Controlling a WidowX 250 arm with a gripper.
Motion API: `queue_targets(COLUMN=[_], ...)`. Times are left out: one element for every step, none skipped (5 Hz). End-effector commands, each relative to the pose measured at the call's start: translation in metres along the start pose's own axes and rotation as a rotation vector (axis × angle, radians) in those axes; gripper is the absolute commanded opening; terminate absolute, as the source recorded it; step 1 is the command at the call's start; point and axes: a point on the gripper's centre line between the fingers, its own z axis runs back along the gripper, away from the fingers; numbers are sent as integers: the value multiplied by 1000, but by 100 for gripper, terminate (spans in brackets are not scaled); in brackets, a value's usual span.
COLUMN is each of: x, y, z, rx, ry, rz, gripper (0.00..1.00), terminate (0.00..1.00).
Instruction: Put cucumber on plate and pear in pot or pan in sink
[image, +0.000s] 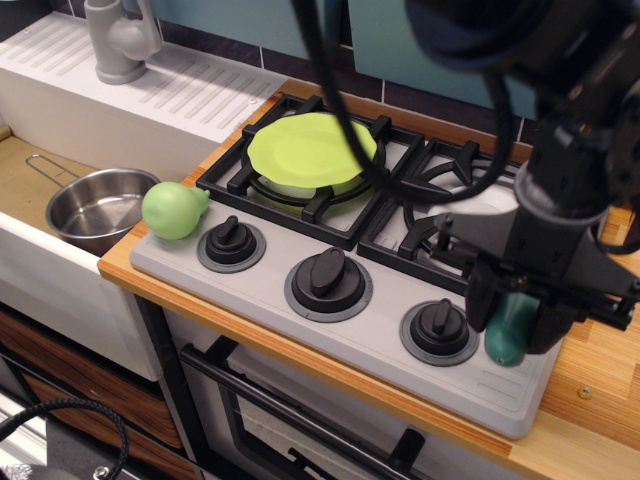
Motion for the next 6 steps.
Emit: queue_targets(x=[23,38,52,64,74,81], y=[15,37,62,89,113,133], z=[29,19,9,5,9,6], rx=[-43,-59,-86,-94,-93,-99], ry=[-103,-139,-172,-210,-225,-244], rz=[-69,-127,-186,-232,-269,-304], gripper=[0,0,0,0,0,0], terminate=[0,0,0,0,0,0])
